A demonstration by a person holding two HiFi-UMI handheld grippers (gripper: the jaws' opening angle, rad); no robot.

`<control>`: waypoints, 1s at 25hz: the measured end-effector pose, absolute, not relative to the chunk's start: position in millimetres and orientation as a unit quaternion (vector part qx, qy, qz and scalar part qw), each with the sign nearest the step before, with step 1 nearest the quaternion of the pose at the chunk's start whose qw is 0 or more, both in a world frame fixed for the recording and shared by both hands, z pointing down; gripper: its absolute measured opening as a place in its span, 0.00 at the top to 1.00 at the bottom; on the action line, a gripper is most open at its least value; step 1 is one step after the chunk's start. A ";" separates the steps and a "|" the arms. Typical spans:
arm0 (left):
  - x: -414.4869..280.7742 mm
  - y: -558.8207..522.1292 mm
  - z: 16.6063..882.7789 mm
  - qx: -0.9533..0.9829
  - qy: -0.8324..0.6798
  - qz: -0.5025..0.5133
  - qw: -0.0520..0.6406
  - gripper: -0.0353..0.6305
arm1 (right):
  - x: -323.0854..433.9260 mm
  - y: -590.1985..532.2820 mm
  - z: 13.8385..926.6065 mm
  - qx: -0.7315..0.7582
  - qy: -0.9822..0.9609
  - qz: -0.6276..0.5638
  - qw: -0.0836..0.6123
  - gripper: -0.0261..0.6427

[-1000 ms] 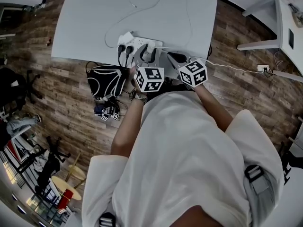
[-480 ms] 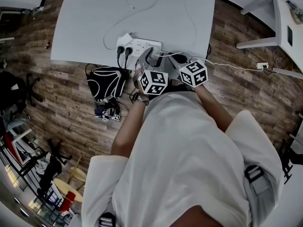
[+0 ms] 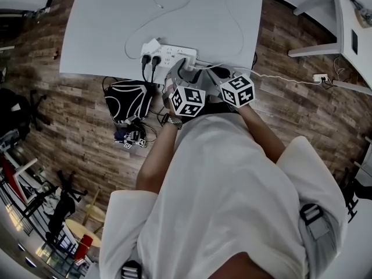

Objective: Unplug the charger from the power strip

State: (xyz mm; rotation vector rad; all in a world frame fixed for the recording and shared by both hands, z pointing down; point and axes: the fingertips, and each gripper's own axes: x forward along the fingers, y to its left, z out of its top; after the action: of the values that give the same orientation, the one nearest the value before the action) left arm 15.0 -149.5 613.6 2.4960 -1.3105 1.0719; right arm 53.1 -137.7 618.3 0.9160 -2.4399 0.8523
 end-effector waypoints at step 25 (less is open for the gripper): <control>-37.4 -102.0 545.5 0.838 -0.481 0.226 0.124 0.50 | 56.4 -96.1 535.9 0.410 -0.862 0.244 0.172 0.96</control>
State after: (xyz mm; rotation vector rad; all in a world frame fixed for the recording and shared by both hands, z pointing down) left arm -37.4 -102.0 545.5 2.4427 -1.4037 0.6596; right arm 56.4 -96.1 535.9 1.1646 -2.4448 0.6921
